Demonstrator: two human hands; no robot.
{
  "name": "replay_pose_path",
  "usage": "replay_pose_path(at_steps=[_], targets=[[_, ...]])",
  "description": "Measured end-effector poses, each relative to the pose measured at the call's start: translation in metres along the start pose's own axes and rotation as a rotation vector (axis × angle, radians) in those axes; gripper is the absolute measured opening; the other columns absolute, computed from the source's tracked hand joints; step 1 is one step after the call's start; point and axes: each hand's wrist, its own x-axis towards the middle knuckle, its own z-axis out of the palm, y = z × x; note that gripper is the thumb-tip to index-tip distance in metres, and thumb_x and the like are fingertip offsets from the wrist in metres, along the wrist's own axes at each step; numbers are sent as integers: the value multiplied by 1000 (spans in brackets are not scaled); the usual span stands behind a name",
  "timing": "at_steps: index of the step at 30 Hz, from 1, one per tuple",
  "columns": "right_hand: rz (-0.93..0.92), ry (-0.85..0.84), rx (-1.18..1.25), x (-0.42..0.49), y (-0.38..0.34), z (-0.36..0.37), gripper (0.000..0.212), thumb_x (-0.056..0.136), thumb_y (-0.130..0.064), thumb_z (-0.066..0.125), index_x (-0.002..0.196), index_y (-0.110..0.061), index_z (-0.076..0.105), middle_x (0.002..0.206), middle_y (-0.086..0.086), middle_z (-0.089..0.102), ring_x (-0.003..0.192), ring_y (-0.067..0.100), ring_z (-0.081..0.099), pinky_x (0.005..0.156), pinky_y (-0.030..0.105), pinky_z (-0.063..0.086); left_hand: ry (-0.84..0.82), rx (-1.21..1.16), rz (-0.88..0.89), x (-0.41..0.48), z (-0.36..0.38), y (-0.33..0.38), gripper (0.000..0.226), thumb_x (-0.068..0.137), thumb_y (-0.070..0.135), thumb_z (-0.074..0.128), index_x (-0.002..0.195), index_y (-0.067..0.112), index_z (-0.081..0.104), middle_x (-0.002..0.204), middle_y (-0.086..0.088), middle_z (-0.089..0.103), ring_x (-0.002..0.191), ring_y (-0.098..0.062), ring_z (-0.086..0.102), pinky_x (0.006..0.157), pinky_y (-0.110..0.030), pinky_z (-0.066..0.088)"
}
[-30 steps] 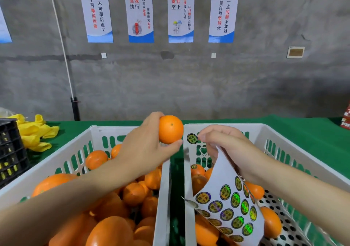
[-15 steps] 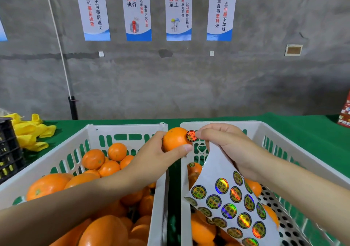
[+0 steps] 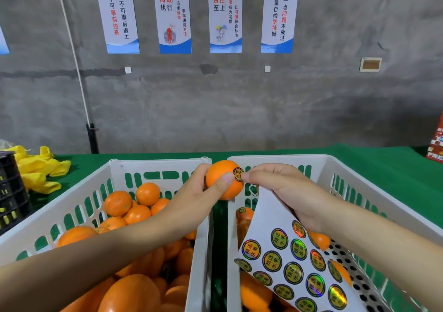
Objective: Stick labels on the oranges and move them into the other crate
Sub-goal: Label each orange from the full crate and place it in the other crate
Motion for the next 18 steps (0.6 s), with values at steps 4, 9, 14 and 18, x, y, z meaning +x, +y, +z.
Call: replay_pose_path(at_steps=[4,9,14,18], targets=[[-40,-6,-28,0,1,0,21,77,-43,79,77,-23,73,69,1,72,58,10,67,50,19,48,-90,-57,34,0,1,6,62,71,85,52,120,47,48,104,22,68,97,0,68,81,-22,55],[-164,52,-154,3,4,1,41,57,-64,77,79,-30,68,87,-9,75,84,4,69,71,20,48,-112,-164,7,-1,-1,16,68,68,77,60,123,40,49,82,8,67,69,-9,61,72,-29,51],[-160,74,-196,5,8,-1,30,67,-57,78,75,-29,68,79,-8,72,79,8,67,73,25,49,-120,-123,-17,-2,-3,20,69,65,75,64,124,41,50,92,0,63,65,-7,56,67,-22,51],[-136,8,-56,3,6,-1,17,78,-37,78,77,-23,69,61,-9,64,56,2,60,52,14,45,-101,-69,-19,-1,-1,17,59,67,77,58,117,49,48,87,3,63,65,-5,58,67,-21,52]])
